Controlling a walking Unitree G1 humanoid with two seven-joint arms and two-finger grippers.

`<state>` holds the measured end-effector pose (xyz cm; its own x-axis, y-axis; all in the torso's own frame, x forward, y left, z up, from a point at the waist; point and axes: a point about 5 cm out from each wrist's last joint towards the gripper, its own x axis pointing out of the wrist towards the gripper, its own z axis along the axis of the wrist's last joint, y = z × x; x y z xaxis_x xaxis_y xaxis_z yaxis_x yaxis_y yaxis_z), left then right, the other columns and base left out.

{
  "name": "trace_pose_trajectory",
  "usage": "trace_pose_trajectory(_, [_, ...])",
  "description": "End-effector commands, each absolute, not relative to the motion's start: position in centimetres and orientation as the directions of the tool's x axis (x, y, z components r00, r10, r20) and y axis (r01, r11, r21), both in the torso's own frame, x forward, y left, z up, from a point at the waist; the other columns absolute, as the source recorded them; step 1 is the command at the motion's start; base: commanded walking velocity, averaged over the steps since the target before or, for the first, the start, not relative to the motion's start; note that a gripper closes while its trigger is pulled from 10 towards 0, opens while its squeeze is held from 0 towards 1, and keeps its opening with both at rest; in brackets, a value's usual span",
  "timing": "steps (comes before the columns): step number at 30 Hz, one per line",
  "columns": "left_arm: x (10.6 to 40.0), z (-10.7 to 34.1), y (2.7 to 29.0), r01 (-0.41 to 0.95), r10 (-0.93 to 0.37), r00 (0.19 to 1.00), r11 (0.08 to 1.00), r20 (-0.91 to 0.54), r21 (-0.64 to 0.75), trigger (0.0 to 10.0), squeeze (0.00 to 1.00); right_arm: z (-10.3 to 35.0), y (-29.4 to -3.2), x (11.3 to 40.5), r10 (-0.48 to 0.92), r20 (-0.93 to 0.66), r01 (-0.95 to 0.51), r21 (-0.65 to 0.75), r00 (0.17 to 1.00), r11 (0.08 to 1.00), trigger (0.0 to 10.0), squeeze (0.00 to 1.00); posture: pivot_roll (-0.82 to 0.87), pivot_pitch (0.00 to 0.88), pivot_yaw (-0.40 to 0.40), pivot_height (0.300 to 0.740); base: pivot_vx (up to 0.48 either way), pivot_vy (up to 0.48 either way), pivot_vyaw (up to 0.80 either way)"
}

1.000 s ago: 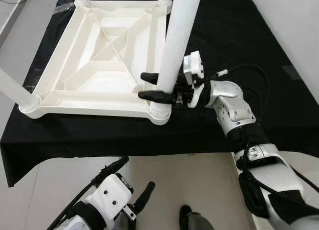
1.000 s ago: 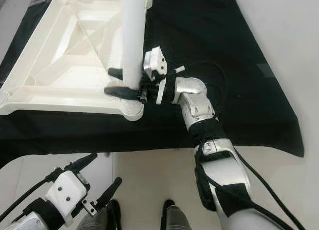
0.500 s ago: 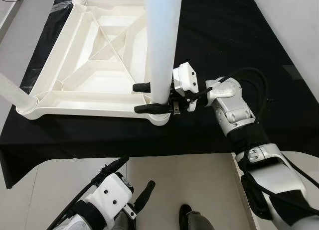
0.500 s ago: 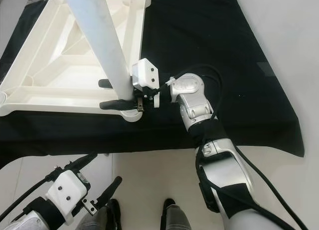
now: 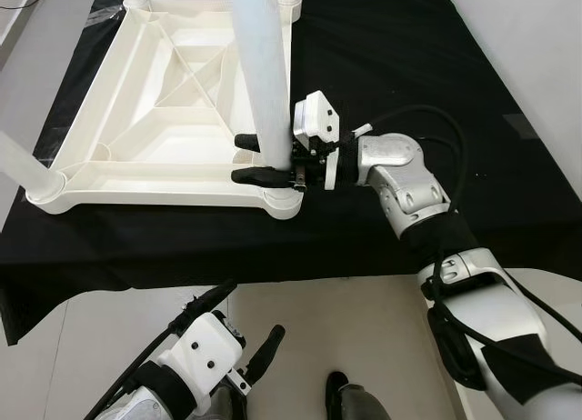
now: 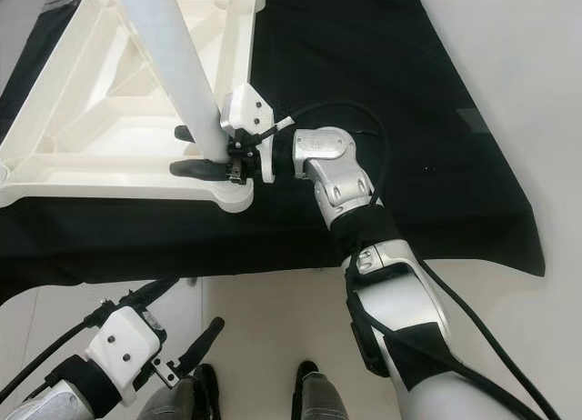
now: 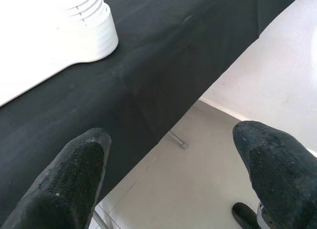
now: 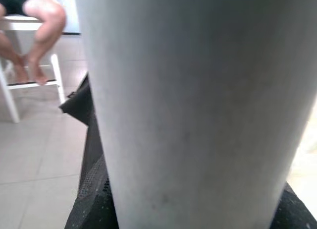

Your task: Building children table

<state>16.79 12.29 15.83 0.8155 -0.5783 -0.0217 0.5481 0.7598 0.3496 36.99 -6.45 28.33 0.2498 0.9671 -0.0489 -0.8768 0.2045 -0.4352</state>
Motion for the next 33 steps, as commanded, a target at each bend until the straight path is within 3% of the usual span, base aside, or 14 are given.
trace_pose_trajectory(1, [16.5,15.2,12.1,0.563,-0.582,0.812,0.758,-0.048,0.328,10.0,0.0,24.1,-8.1,38.1,0.901,-0.174,-0.897,-0.281,0.398,0.342,10.0,0.0,0.1,0.377,-0.012,0.74,0.0,0.0,0.0])
trace_pose_trajectory(11, [16.6,15.1,12.0,0.569,-0.587,0.808,0.755,-0.049,0.326,10.0,0.0,24.2,-8.4,38.3,0.88,-0.116,-0.873,-0.24,0.461,0.426,10.0,0.0,0.09,0.365,-0.008,0.74,0.0,0.0,0.0])
trace_pose_trajectory(14, [16.7,15.1,12.0,0.57,-0.589,0.807,0.754,-0.049,0.326,10.0,0.0,25.6,-7.9,37.1,0.94,0.016,-0.909,-0.246,0.342,0.335,10.0,0.0,0.09,0.363,-0.006,0.74,0.0,0.0,0.0])
trace_pose_trajectory(17, [16.7,15.1,12.0,0.57,-0.589,0.807,0.754,-0.049,0.326,10.0,0.0,25.6,-7.9,37.1,0.94,0.016,-0.909,-0.246,0.342,0.335,10.0,0.0,0.09,0.363,-0.006,0.74,0.0,0.0,0.0])
trace_pose_trajectory(18, [16.8,15.1,12.0,0.571,-0.589,0.806,0.753,-0.049,0.327,10.0,0.0,26.5,-7.7,36.4,0.961,0.082,-0.927,-0.252,0.264,0.277,10.0,0.0,0.09,0.363,-0.005,0.74,0.0,0.0,0.0])
trace_pose_trajectory(19, [16.8,15.1,12.0,0.571,-0.589,0.806,0.753,-0.049,0.327,10.0,0.0,26.5,-7.7,36.4,0.961,0.082,-0.927,-0.252,0.264,0.277,10.0,0.0,0.09,0.363,-0.005,0.74,0.0,0.0,0.0])
trace_pose_trajectory(21, [16.9,15.0,12.0,0.571,-0.59,0.806,0.752,-0.049,0.329,10.0,0.0,27.2,-7.7,35.4,0.982,0.125,-0.939,-0.298,0.138,0.17,10.0,0.0,0.09,0.364,-0.005,0.74,0.0,0.0,0.0])
trace_pose_trajectory(27, [17.0,15.0,12.1,0.57,-0.59,0.806,0.752,-0.049,0.331,10.0,0.0,27.2,-7.7,35.3,0.986,0.121,-0.939,-0.312,0.114,0.146,10.0,0.0,0.09,0.364,-0.006,0.74,0.0,0.0,0.0])
trace_pose_trajectory(33, [17.0,15.1,12.1,0.567,-0.588,0.808,0.753,-0.047,0.333,10.0,0.0,26.4,-7.2,35.4,0.985,0.091,-0.925,-0.34,0.144,0.167,10.0,0.0,0.09,0.368,-0.009,0.74,0.0,0.0,0.0])
